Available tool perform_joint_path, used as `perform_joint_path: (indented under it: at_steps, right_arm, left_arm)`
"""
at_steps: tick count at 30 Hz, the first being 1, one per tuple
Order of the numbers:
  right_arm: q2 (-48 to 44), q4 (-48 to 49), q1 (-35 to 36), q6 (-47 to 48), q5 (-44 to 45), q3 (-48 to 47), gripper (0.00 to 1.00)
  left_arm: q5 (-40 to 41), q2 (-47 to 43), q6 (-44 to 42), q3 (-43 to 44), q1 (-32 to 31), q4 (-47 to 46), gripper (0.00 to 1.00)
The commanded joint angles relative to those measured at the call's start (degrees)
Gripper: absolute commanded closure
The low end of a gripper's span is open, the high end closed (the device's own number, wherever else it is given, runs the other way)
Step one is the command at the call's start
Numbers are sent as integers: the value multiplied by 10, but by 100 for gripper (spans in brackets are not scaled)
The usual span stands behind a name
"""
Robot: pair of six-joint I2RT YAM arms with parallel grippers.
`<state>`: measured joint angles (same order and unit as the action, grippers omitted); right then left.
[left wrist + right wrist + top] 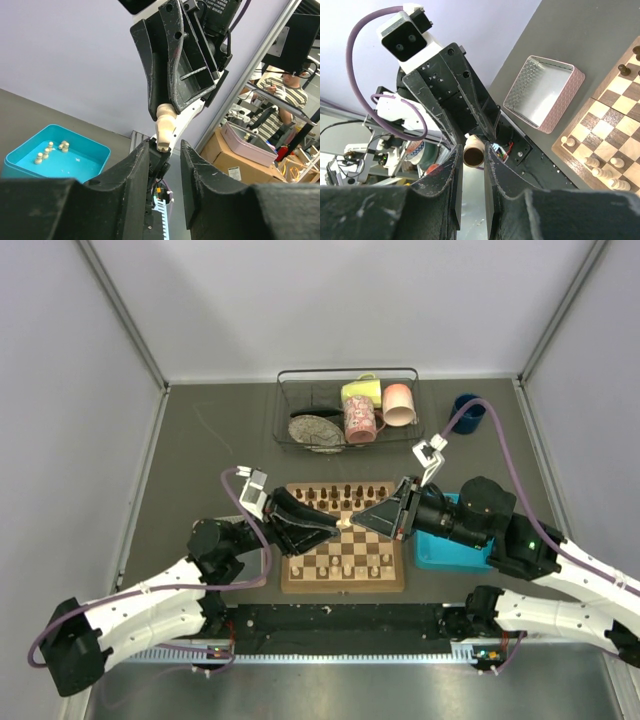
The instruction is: Set up the chess pieces on the board
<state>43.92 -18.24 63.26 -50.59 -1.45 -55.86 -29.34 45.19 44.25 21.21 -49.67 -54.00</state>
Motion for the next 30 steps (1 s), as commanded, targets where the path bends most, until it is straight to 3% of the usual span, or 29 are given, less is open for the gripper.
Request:
perform_joint_path:
  at_steps: [1,11,30]
  right_arm:
    - [-4,31,2,-4,-3,1,100]
    - [0,31,3,-6,-3,4,100]
    - [-2,34,3,-14,9,15,100]
  left_arm:
    - [-12,3,7,21,-4,-40,66]
    - [-14,10,11,23,-5,-47,78]
    - [-6,22,46,17,-4,-108,83]
